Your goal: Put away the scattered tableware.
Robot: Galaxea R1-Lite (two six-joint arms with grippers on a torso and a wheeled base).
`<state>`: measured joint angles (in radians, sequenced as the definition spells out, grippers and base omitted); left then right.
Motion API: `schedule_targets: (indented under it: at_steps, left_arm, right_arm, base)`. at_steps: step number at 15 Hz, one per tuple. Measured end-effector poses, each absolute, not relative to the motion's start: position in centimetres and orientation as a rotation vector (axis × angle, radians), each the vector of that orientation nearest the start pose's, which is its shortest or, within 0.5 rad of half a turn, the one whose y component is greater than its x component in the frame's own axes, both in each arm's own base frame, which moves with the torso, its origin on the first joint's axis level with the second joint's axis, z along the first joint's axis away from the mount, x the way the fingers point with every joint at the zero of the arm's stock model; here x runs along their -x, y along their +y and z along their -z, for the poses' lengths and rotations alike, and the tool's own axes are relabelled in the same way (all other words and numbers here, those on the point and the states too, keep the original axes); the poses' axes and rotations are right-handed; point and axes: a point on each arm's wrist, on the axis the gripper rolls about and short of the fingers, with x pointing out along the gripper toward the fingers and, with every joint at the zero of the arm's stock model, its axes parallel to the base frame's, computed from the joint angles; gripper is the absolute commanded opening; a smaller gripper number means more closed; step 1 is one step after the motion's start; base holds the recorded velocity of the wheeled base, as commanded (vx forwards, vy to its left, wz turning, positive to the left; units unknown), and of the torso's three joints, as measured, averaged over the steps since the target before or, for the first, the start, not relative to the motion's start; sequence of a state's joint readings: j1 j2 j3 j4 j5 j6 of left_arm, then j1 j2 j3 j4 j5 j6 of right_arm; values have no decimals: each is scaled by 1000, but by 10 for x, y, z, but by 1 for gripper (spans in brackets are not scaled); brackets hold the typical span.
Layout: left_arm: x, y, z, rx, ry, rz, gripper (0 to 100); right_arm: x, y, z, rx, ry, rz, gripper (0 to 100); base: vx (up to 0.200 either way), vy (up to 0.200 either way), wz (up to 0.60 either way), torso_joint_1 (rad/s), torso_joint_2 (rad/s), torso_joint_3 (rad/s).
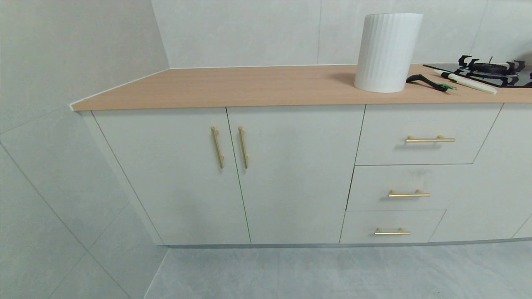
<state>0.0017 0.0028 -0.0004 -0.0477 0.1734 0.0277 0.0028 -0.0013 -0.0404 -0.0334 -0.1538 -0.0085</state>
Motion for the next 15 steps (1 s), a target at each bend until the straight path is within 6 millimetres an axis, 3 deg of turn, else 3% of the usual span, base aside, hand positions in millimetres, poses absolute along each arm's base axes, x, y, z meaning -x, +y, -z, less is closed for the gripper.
schedule_targets:
  at_steps: [3, 15]
  left_arm:
    - [23, 0, -76, -38, -3, 6, 100]
    - [23, 0, -77, -16, -13, -8, 100]
  right_arm:
    - [24, -1, -82, 44, -52, 35, 100]
    - [23, -1, -76, 41, -8, 29, 100]
  base:
    - [0, 0, 0, 0, 0, 0]
    - [0, 0, 0, 0, 0, 0]
